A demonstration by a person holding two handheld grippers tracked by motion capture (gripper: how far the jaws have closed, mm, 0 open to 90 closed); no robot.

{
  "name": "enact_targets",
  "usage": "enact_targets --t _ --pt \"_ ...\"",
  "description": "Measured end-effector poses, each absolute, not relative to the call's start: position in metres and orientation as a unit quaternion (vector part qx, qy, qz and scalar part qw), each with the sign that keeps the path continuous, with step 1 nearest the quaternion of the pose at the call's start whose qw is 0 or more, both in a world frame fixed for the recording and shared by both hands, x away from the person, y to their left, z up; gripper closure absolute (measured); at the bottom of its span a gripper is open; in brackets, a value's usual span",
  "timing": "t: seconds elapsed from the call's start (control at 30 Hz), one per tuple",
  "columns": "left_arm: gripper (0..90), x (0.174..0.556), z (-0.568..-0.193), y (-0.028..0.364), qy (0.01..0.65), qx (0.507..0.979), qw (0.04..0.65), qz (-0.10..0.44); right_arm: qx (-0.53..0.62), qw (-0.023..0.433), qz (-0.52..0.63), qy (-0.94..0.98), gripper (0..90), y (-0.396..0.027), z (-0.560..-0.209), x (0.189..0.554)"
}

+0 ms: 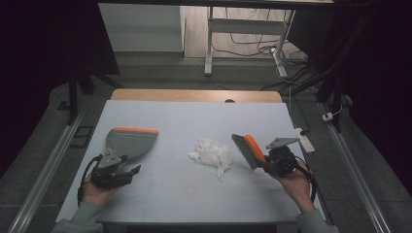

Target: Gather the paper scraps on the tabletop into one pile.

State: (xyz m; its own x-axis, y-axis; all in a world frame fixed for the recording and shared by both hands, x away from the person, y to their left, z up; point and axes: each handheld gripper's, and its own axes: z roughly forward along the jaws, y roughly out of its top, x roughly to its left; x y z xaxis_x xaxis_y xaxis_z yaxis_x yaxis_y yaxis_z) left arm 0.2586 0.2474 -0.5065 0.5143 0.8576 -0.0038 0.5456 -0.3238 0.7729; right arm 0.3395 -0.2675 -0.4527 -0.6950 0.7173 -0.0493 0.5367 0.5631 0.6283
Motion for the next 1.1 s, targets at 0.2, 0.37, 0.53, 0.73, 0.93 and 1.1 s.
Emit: enact_targets --t 0.2,0.37,0.53,0.73,0.93,1.1 --pt "35.9 0.257 -0.506 0.247 0.445 0.786 0.373 0.211 0.373 0.169 0.308 0.859 70.0 -0.283 -0.461 0.327" --pt "35.9 0.257 -0.506 0.246 0.444 0.787 0.372 0.211 0.379 0.172 0.325 0.850 70.0 -0.293 -0.466 0.323" --pt "35.9 0.257 -0.506 0.245 0.442 0.788 0.373 0.210 0.374 0.176 0.329 0.849 70.0 -0.292 -0.468 0.324" --pt "35.9 0.257 -0.506 0.245 0.443 0.788 0.373 0.210 0.366 0.179 0.333 0.850 70.0 -0.292 -0.467 0.323" --pt "35.8 0.257 -0.506 0.245 0.441 0.789 0.372 0.210 0.363 0.180 0.336 0.850 70.0 -0.292 -0.467 0.322" --pt "35.6 0.257 -0.506 0.245 0.441 0.790 0.371 0.210 0.358 0.177 0.344 0.850 70.0 -0.293 -0.465 0.322"
